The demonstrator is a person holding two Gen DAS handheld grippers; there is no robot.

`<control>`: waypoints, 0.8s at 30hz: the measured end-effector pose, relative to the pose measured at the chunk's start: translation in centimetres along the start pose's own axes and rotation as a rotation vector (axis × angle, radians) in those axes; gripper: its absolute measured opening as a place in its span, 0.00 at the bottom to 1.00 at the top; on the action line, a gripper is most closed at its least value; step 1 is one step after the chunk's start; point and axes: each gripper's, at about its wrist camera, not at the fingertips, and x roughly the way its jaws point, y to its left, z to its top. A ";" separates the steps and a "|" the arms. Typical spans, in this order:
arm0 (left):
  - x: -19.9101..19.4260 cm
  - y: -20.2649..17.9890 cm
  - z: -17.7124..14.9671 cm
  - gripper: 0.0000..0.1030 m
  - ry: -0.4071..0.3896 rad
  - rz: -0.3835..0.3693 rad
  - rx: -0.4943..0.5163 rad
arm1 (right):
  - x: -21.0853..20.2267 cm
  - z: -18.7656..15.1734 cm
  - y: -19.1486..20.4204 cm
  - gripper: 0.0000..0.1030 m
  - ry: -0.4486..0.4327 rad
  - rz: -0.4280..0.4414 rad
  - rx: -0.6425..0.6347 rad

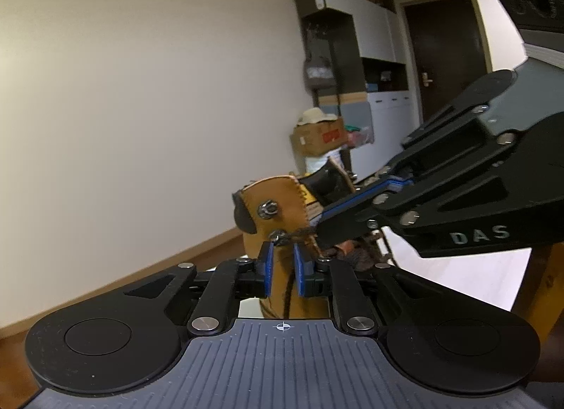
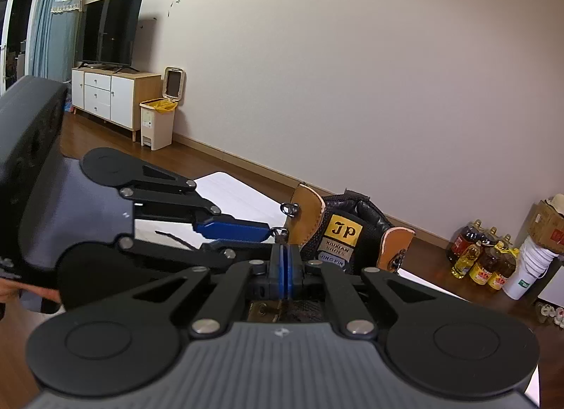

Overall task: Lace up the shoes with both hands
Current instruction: 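Grasp the lace at the eyelets with the left gripper while the right gripper holds the tongue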

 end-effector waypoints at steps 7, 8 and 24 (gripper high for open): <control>0.1 -0.9 -0.1 0.16 0.015 0.011 0.088 | 0.5 0.5 -0.3 0.03 0.009 0.012 -0.005; 0.0 -0.9 -0.1 0.17 0.018 0.019 0.105 | 0.6 0.6 -0.3 0.03 0.011 0.015 -0.008; 2.1 -1.5 -0.6 0.17 0.062 0.036 0.491 | 1.2 0.9 -0.6 0.03 0.014 0.039 -0.030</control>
